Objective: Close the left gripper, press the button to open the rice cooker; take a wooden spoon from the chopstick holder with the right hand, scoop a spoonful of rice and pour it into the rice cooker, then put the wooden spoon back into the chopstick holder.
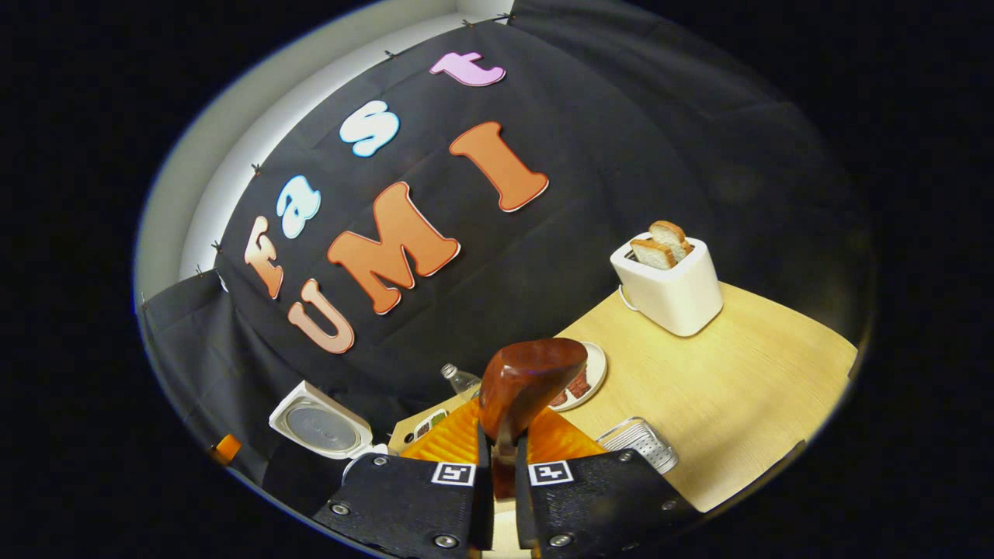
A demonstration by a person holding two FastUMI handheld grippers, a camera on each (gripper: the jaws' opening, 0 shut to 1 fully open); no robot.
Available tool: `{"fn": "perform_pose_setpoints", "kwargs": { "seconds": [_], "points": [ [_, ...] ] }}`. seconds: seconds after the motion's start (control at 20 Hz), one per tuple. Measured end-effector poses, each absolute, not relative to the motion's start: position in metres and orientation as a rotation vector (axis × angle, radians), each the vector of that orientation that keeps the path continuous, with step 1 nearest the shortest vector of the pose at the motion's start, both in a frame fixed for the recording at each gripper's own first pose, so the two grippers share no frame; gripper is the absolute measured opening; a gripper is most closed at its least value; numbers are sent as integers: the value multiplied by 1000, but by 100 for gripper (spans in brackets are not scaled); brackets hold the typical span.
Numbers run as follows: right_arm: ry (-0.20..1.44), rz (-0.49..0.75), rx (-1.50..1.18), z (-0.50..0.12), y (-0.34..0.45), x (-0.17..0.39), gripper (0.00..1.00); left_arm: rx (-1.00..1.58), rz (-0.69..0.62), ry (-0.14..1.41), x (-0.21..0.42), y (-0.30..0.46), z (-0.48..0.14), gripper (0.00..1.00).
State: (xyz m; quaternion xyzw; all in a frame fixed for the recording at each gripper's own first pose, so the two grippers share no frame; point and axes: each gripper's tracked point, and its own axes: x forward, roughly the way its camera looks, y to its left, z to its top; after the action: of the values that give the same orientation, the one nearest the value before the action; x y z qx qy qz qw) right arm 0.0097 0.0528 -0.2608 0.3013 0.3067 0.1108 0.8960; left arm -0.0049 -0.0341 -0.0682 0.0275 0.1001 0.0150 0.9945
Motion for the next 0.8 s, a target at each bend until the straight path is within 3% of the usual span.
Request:
{"fn": "perform_pose_setpoints", "kwargs": {
  "seconds": [0.05,0.1,0.3,0.7,0.75,0.8],
  "points": [
    [651,249,601,-261,61,4,11,48,36,206,-4,-30,-71,75],
    [668,269,573,-263,71,-4,11,46,42,211,-4,-27,-74,75],
    [734,344,446,-279,101,-31,11,49,66,228,-3,-19,-83,80],
    [704,417,128,-302,127,-60,11,50,91,254,-5,-10,-88,76],
    [698,418,93,-308,129,-64,11,54,80,249,-5,-13,-86,83],
    [692,422,60,-313,130,-66,11,57,71,241,-5,-15,-82,84]
  ]
}}
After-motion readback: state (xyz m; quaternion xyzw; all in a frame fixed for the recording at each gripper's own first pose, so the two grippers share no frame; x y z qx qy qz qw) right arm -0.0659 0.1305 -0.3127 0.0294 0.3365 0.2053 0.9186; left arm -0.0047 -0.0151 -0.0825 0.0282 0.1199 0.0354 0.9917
